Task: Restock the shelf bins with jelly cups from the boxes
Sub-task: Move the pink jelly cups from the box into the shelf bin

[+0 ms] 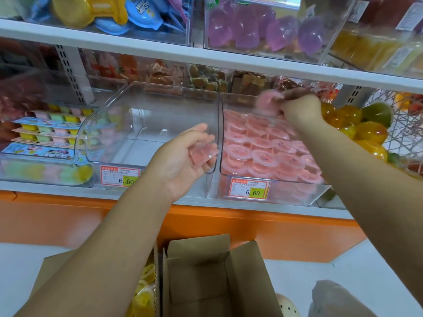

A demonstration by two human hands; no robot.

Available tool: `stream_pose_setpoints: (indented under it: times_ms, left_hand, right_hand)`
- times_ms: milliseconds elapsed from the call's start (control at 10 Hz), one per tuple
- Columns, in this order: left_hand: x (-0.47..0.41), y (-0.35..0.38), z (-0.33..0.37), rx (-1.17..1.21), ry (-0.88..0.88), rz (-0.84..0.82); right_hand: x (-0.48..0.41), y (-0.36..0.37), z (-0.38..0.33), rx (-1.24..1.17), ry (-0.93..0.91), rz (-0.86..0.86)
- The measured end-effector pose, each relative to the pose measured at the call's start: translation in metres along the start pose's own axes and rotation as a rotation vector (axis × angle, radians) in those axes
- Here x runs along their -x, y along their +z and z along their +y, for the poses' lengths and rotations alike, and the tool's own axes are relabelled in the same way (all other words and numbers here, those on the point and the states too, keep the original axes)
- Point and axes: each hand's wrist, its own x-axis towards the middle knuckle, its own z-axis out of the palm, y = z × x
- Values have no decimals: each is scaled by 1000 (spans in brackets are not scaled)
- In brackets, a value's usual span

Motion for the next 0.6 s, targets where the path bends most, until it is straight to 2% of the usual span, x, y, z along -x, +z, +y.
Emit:
stream_pose_setpoints:
  times_ms: [100,300,400,500,600]
  left_hand:
    - [-3,-7,4,89,-55,-34]
    - [-8,-15,5,157,-83,-45]
    - [-8,-15,4,159,-74,-48]
    - [-9,-13,2,157,-55,-50]
    - [-9,-11,0,156,-44,-27]
  right_hand:
    - [-32,-7,22,61,143,29]
    - [-50,9,39,52,237,-8]
    - [-47,26,36,70,130,-44]
    - [-66,31,56,233,-2,-97]
    - [-38,14,31,361,92,-45]
